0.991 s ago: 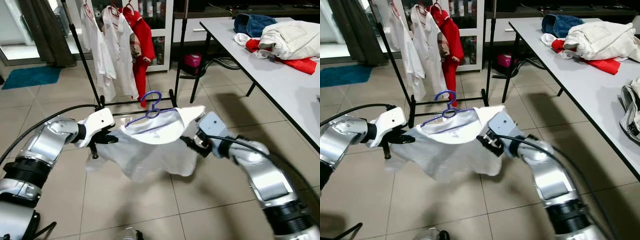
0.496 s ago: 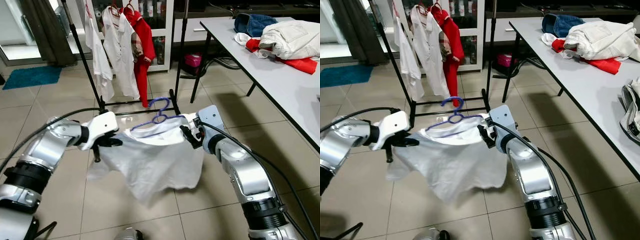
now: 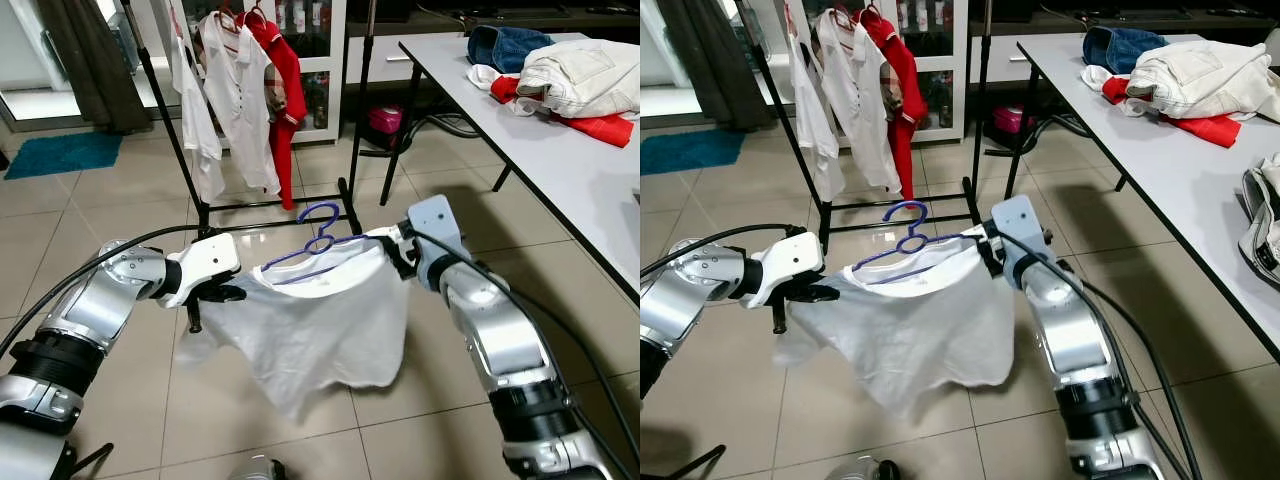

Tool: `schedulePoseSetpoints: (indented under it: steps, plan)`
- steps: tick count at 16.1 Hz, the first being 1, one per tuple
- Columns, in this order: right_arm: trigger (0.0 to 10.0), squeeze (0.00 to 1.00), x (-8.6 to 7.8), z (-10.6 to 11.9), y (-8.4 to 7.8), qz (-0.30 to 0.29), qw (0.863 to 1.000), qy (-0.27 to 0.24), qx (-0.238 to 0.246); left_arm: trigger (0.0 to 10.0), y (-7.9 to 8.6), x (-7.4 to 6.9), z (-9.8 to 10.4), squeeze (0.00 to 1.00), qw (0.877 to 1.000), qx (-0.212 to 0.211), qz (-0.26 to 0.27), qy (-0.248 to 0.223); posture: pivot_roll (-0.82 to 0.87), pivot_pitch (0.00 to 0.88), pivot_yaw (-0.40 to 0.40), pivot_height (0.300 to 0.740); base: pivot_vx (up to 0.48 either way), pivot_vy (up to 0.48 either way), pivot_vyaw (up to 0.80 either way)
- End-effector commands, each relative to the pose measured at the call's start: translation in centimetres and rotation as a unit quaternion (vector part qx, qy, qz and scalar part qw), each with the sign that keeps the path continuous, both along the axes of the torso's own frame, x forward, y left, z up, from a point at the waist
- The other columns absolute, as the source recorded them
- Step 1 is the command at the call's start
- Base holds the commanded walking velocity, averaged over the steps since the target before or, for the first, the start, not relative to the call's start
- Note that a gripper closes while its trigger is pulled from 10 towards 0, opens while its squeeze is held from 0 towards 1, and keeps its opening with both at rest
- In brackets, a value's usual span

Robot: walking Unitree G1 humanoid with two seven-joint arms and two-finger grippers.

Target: Hang hanger

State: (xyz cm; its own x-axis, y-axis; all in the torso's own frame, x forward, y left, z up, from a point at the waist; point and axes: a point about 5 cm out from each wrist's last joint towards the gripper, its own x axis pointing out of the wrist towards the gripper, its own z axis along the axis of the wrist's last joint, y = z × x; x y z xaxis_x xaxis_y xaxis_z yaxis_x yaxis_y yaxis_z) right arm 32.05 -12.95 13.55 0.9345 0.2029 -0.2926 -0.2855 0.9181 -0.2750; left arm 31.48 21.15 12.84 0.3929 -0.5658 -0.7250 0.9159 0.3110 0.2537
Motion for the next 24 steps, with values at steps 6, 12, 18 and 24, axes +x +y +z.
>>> schedulePoseSetpoints:
  steps: [6, 12, 18, 24]
  plan:
    - [10.0, 0.0, 0.5, 4.2, 2.3, 0.066, 0.991, -0.057, 0.104, 0.0, 0.5, 0.0, -0.4, 0.0, 0.999, 0.046, -0.005, -0.001, -0.03, 0.0, 0.054, 0.74, 0.0, 0.0, 0.0]
    - [10.0, 0.0, -0.2, 3.8, 1.5, 0.181, 0.983, -0.011, 0.026, 0.0, 1.4, 0.1, 0.7, 0.0, 0.999, 0.038, -0.016, -0.022, -0.03, 0.0, 0.05, 0.74, 0.0, 0.0, 0.0]
    - [10.0, 0.0, -2.2, 2.7, 1.0, 0.389, 0.918, 0.005, -0.074, 0.0, 1.5, -1.0, 1.1, 0.0, 0.997, 0.007, -0.082, -0.006, -0.03, 0.0, 0.047, 0.74, 0.0, 0.0, 0.0]
    - [0.0, 0.0, -3.1, 1.3, 3.9, 0.474, 0.879, 0.047, -0.019, 0.0, 1.0, -1.0, 1.2, 0.0, 0.994, 0.012, -0.112, -0.013, -0.02, 0.0, 0.039, 0.74, 0.0, 0.0, 0.0]
